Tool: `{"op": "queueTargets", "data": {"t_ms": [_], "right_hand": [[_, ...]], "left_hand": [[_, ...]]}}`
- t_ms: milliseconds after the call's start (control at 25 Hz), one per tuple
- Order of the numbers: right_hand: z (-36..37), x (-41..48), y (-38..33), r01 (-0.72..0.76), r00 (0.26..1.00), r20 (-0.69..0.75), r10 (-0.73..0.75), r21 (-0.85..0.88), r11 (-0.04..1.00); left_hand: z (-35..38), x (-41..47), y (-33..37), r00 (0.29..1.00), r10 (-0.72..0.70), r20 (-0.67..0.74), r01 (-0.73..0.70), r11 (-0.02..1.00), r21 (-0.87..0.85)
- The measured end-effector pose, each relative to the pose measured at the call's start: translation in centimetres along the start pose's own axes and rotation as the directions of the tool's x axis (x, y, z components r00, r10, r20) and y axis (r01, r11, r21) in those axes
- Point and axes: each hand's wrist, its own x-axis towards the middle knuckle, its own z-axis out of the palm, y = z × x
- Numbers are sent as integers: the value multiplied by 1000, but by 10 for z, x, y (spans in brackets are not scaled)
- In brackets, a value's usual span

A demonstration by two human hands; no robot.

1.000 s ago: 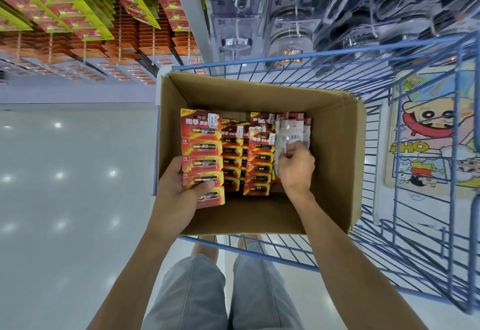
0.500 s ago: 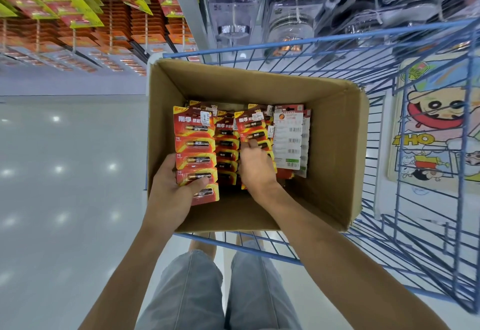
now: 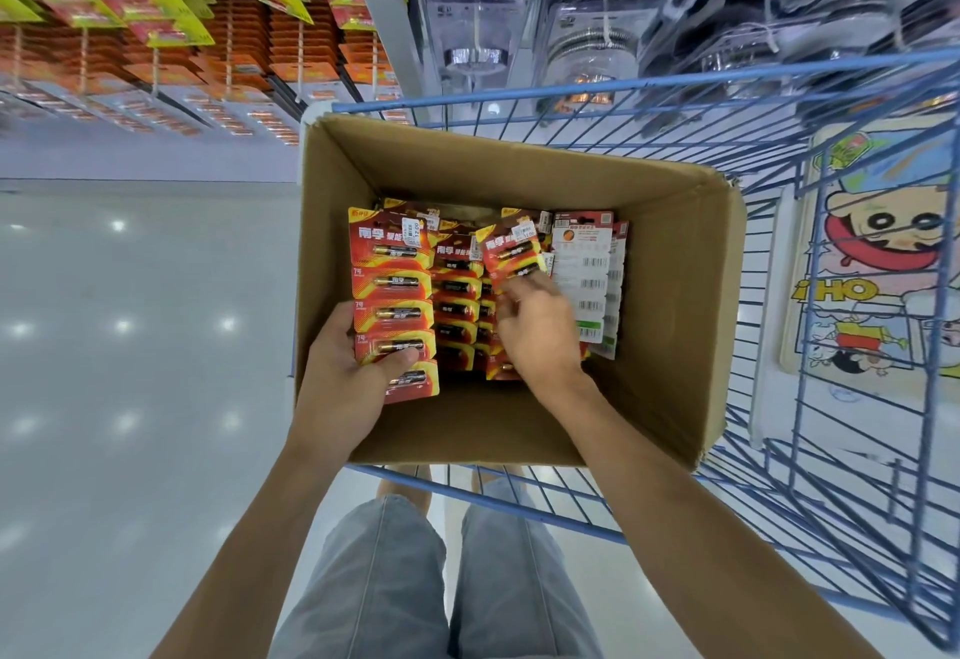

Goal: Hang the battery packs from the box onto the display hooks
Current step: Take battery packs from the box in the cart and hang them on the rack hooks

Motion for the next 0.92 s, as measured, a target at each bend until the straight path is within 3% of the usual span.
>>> {"op": "queueTargets", "data": {"t_ms": [80,280,480,760,920], "right_hand": [[-5,5,16,-112,987,-97,129,163,980],[-11,19,41,-345,934,14,357,301,889],[-10,24,47,-415,901,46,431,380,827],[-10,20,43,-542,832,260,490,569,619],[-8,17,45,-529,837,246,489,592,608]], "left_hand": [[0,1,0,1000,-1,4,1,1000,-1],[5,8,1,999,-21,34,22,1000,-13],[9,15,5,998,-51,41,54,997,-62],[16,17,1,992,-96,80,106,986,-132],[23,25,7,990,-89,109,104,984,-142]]}}
